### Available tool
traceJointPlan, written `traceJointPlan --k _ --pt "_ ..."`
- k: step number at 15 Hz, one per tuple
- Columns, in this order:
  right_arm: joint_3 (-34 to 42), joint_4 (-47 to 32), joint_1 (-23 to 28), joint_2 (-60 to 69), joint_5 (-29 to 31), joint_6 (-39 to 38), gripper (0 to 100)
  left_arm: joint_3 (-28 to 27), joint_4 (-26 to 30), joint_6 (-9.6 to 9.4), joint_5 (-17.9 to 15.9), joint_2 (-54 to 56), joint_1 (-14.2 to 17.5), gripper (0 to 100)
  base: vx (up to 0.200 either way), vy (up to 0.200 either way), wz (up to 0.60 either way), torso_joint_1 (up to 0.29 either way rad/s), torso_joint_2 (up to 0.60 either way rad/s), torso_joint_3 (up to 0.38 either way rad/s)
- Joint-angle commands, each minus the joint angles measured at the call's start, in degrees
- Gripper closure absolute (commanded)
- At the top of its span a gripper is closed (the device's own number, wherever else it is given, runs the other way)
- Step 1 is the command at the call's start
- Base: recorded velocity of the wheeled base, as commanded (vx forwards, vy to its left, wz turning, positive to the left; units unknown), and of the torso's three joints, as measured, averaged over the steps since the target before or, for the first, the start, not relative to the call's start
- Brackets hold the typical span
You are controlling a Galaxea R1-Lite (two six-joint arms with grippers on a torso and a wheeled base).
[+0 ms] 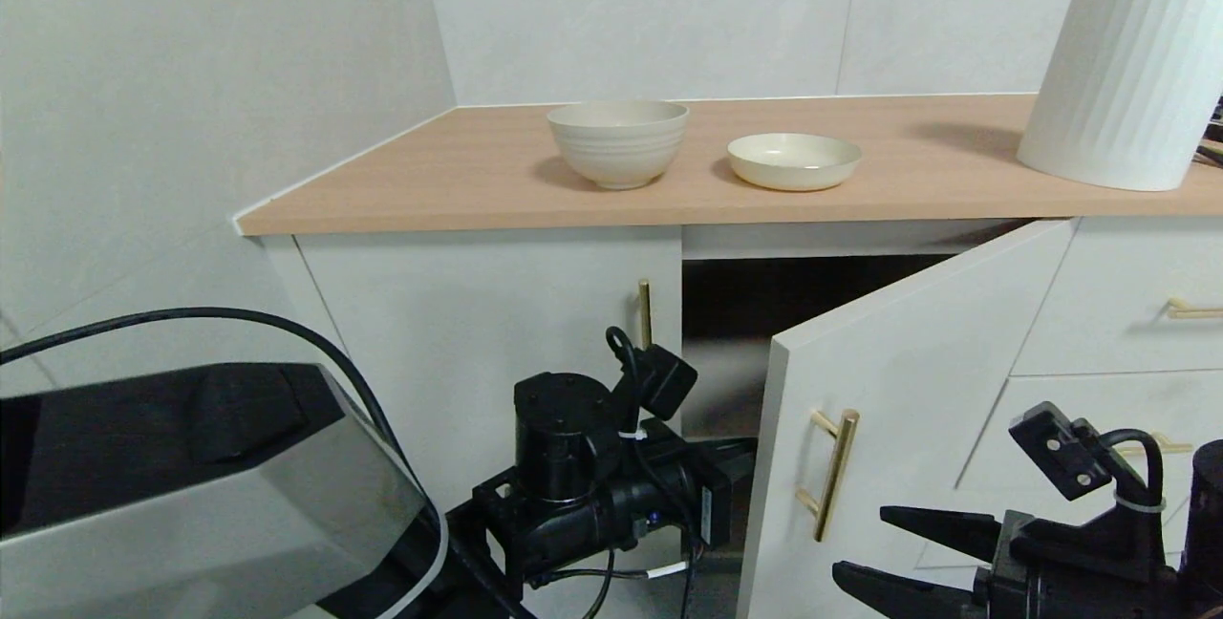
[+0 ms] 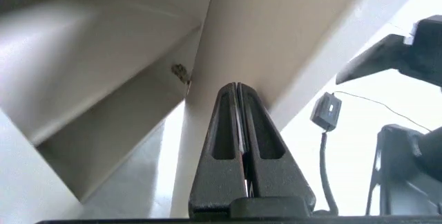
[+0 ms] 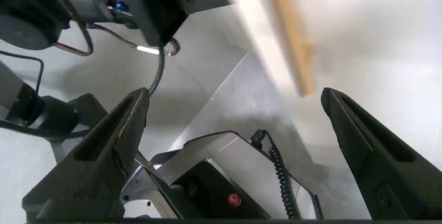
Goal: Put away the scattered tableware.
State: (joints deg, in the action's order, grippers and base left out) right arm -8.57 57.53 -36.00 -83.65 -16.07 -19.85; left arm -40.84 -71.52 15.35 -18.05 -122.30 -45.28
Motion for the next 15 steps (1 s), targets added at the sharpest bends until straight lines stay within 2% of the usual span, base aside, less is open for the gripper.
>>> traceJointPlan --k 1,3,6,10,13,15 --pt "0.04 0.04 -0.21 -0.11 -0.02 -0.02 0 -0.56 0.33 0.03 -0.05 -0.49 -0.08 100 0.000 0.000 0.00 0.000 0.00 0.000" --pt "-0.04 0.04 -0.39 -0.20 -0.02 -0.02 0 -6.45 1.74 0.12 0.12 -4.00 -0.25 100 0.000 0.000 0.00 0.000 0.00 0.000" --pt "-0.04 0.04 -0.48 -0.20 -0.02 -0.02 0 -11.28 6.48 0.03 -0.05 -4.62 -0.16 100 0.000 0.000 0.00 0.000 0.00 0.000" --pt "0.40 0.04 -0.56 0.07 -0.10 -0.02 0 -12.77 8.33 0.03 -0.05 -4.35 -0.69 100 0.000 0.000 0.00 0.000 0.00 0.000" --pt "1.36 -0.22 -3.46 1.12 -0.10 0.07 0 -13.65 9.47 0.03 -0.05 -4.27 -0.69 100 -0.200 0.000 0.00 0.007 0.01 0.004" --pt "1.45 -0.57 -4.87 1.91 -0.10 -0.02 0 -16.29 9.91 0.12 0.12 -5.41 -0.69 100 0.000 0.000 0.00 0.000 0.00 0.000"
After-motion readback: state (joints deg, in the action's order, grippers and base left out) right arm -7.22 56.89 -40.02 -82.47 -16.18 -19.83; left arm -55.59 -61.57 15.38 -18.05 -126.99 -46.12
